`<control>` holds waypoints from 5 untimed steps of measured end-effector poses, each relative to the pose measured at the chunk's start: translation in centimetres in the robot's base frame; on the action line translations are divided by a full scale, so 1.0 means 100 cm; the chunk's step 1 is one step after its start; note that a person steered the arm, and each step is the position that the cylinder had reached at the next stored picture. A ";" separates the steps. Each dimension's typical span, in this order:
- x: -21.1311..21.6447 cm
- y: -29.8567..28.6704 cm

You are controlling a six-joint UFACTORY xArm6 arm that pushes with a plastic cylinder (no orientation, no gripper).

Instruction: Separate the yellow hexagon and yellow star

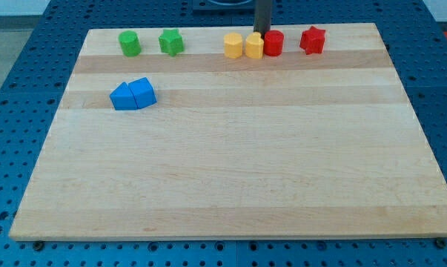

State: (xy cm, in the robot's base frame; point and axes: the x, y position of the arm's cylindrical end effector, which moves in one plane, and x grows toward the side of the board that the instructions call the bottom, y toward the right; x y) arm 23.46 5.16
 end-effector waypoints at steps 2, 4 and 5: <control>0.050 -0.013; -0.038 -0.014; -0.009 -0.048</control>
State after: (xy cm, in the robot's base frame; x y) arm 22.52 0.39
